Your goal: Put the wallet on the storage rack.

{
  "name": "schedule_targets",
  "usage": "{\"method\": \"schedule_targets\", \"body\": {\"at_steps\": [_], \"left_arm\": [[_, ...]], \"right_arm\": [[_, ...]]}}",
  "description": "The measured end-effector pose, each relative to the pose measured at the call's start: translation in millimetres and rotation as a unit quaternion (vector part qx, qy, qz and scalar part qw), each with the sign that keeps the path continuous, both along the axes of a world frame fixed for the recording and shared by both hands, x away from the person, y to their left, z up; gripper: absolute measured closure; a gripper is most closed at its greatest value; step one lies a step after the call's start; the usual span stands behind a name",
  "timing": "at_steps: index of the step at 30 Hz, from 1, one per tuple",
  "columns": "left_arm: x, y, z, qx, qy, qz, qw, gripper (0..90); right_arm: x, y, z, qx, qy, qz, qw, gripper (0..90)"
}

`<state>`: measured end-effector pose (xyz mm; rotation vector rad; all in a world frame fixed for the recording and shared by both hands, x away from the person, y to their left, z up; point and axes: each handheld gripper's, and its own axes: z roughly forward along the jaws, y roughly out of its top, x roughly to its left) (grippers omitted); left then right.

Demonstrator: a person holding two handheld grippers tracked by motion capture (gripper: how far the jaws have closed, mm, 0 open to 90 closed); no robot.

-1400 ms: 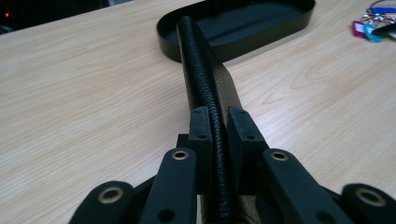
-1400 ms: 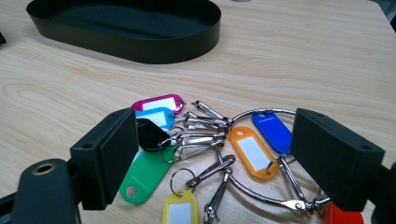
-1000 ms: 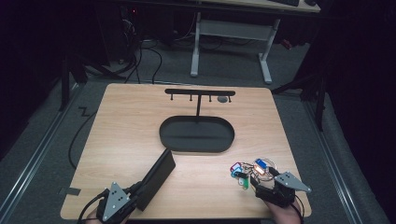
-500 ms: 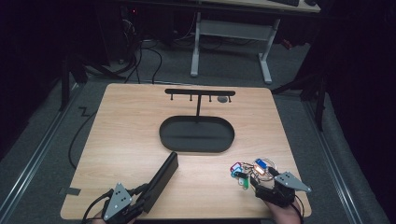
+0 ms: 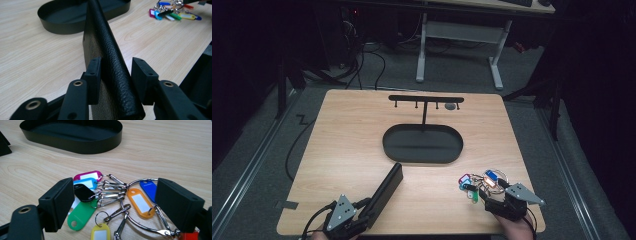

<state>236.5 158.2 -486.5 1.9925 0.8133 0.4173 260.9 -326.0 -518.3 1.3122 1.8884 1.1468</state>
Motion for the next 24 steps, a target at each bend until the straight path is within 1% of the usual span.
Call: {"method": "schedule_targets", "body": {"at_steps": [2,4,6,7,8,11,12,14,16,18,20,21,22,24], "left_arm": [[2.8,-0.9,-2.4,0.007,0.010,-0.005,0.9999,55.6],[4.8,-2.0,-5.2,0.008,0.019,-0.007,0.9998,51.7],[5.0,-4.1,-3.9,0.013,0.015,-0.005,0.9998,50.9],[5.0,-4.1,-3.9,0.013,0.015,-0.005,0.9998,51.1],[6.1,-5.8,-0.1,0.016,0.017,-0.005,0.9997,51.4],[8.1,-9.8,8.4,0.038,0.024,-0.008,0.9990,52.3],[7.9,-9.9,10.1,0.041,0.023,-0.008,0.9989,53.7],[8.6,-10.9,13.2,0.051,0.025,-0.002,0.9984,56.8],[10.9,-12.6,15.9,0.068,0.035,0.004,0.9971,59.1],[12.2,-15.1,18.0,0.077,0.040,-0.002,0.9962,59.6],[12.8,-18.1,21.3,0.098,0.031,-0.006,0.9947,59.5],[14.5,-18.9,23.6,0.103,0.037,-0.008,0.9940,59.5],[17.0,-19.7,25.6,0.105,0.048,-0.012,0.9932,59.7],[20.9,-21.9,29.6,0.118,0.056,-0.017,0.9913,60.7]], "right_arm": [[-0.4,-0.3,0.0,0.004,0.001,0.000,1.0000,16.2],[-0.2,-0.9,0.3,0.017,0.002,0.003,0.9999,16.2],[-0.2,-1.6,0.5,0.021,0.001,0.005,0.9998,16.3],[-0.2,-1.6,0.5,0.021,0.001,0.005,0.9998,16.3],[-0.8,-2.0,0.9,0.023,0.000,0.004,0.9997,16.2],[-1.3,-2.6,1.2,0.025,-0.001,0.002,0.9997,16.3],[-1.4,-2.9,1.7,0.025,-0.002,0.003,0.9997,16.4],[-1.8,-3.3,2.5,0.026,-0.005,0.005,0.9996,16.4],[-2.6,-3.7,3.4,0.026,-0.008,0.006,0.9996,16.5],[-3.2,-3.6,3.9,0.027,-0.008,0.007,0.9996,16.6],[-2.9,-3.7,3.8,0.029,-0.008,0.007,0.9995,16.6],[-2.7,-3.7,3.7,0.030,-0.008,0.007,0.9995,16.6],[-2.5,-3.6,3.4,0.031,-0.007,0.007,0.9995,16.6],[-2.4,-3.3,3.3,0.030,-0.007,0.008,0.9995,16.6]]}}
